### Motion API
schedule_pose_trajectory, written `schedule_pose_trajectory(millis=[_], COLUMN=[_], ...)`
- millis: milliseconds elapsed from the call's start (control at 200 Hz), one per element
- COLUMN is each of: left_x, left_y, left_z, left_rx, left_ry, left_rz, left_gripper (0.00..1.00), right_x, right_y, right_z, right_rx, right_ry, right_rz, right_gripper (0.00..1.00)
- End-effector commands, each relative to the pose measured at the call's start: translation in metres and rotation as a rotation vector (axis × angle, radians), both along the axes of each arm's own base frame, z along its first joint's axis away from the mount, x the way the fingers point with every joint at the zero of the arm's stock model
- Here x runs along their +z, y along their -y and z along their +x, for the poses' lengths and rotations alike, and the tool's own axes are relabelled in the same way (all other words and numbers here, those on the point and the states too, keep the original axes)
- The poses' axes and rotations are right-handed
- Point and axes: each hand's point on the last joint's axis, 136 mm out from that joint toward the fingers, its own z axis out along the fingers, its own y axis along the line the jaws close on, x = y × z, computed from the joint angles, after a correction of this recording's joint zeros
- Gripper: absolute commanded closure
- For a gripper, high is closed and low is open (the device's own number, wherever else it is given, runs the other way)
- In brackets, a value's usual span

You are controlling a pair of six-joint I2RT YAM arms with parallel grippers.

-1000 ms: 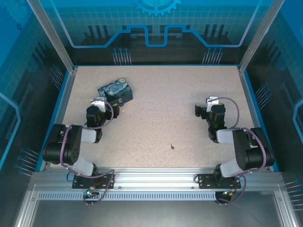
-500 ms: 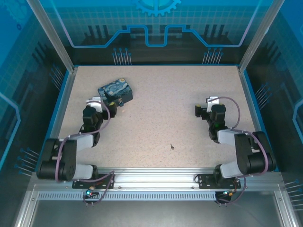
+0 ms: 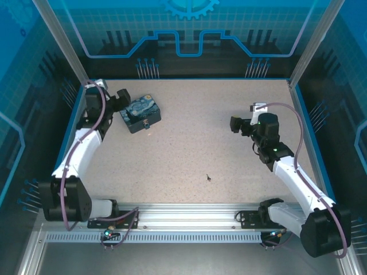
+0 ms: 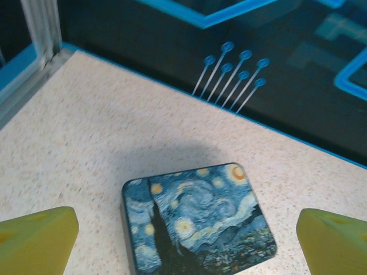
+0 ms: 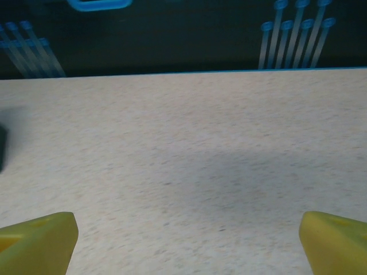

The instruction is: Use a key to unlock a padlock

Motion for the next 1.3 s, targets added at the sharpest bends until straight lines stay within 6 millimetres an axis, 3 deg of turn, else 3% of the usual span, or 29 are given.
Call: schedule_pose_trajectory(millis=[0,195,405,470,830,1296], left_x=[-0.062,-0.100,-0.124,-0.130,-0.159,-0.190], left_y=[-0.010,-0.023,-0.002,-0.003,0.001,0.033], left_z=[-0.011,0.015,0.046,0.049,0.054,0.038], left_rx=[0.052,0.071,-0.047,-0.041,-0.061,-0.151], left_ry=[-0.249,-0.332,-0.352,-0.360,-0.422,-0.526], left_rz=[-0.128,-0.198,-0.300,-0.299,-0.316,-0.292], left_gripper=[0.01,0.01,0.01,0.01,0.11,0.33], right_x=[-0.023,-0.027,-0.031,-0.031,-0.032,-0.045], right_y=[-0.029,-0.053,-0.066,-0.068,-0.073,-0.080], right_z=[-0.026,-0.035,-0.036,-0.036,-0.034,-0.033], right_rx=[0.080,0.109,0.141,0.145,0.150,0.168], right_ry=[-0.178,-0.221,-0.239,-0.242,-0.254,-0.288], right_rz=[0.033,0.036,0.026,0.021,-0.027,-0.066], right_gripper=[0.00,0.00,0.00,0.00,0.00,0.00])
